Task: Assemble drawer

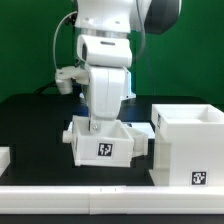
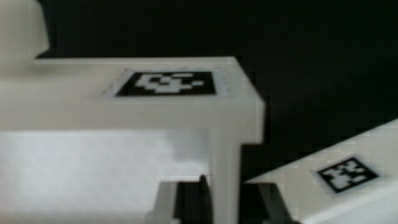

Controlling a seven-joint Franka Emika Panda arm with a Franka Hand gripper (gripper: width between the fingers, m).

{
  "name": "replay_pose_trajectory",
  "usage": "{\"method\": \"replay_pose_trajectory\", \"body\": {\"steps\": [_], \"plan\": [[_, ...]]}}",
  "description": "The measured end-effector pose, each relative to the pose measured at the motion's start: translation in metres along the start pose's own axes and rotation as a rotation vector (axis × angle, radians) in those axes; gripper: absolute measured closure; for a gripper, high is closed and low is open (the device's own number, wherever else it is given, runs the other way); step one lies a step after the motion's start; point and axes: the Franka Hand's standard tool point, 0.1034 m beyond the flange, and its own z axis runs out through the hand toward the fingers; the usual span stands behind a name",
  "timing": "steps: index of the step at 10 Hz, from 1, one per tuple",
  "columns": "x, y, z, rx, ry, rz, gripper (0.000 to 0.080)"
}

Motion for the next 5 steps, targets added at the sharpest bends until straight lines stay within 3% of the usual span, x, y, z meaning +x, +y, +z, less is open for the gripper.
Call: {"method": "replay_pose_trajectory", "body": {"steps": [4,5], "plan": [[0.027,0.002,0.015,0.029,0.011,0.057,0.0765],[0.023,0.001,0.016,0.03,0.009,0.061,0.0765]]}}
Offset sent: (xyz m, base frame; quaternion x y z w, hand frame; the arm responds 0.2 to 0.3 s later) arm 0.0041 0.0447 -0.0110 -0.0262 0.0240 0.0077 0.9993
